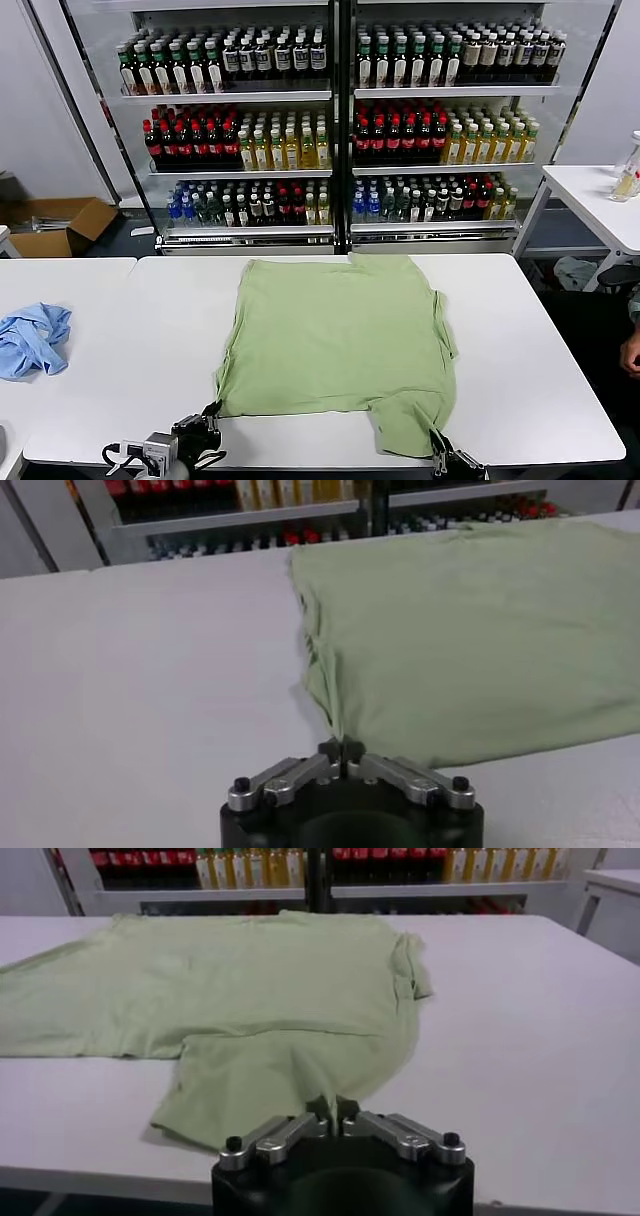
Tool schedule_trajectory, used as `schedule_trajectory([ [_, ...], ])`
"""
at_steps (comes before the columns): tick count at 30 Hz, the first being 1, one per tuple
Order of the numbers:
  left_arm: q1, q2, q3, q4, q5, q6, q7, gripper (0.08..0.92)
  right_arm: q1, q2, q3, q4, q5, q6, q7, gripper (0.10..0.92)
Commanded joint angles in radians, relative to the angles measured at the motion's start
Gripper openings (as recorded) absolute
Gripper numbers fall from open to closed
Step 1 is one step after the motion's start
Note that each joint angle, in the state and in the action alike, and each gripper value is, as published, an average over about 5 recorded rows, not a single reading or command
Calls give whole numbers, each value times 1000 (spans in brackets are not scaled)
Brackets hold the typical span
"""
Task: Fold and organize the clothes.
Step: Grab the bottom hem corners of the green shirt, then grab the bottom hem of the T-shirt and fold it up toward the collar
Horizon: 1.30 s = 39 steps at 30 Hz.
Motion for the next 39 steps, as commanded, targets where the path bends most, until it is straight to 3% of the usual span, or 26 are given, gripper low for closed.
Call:
schedule_trajectory([
  [1, 36, 31, -26, -81, -10, -11, 6, 80, -38, -26, 103, 98, 65, -14, -52, 115],
  [9, 178, 103, -113, -198, -58, 12, 5, 80, -164, -60, 203, 234, 80, -45, -91, 115],
  [21, 378, 137, -201, -284, -49, 47, 26, 80, -342, -94, 277, 292, 53, -72, -138, 115],
  [26, 403, 152, -262, -341, -75, 48, 24, 80, -383, -102, 301, 357, 51, -75, -136, 115],
  [31, 284, 163, -289, -324, -201, 36, 34, 80, -259, -106, 272, 366, 59, -84, -118, 115],
  [35, 75, 146, -233, -205, -292, -14, 68, 80, -28, -87, 211, 301, 81, -136, -90, 115],
  [39, -28, 125, -198, -114, -300, -37, 99, 80, 143, -96, 186, 224, 137, -178, -69, 115],
])
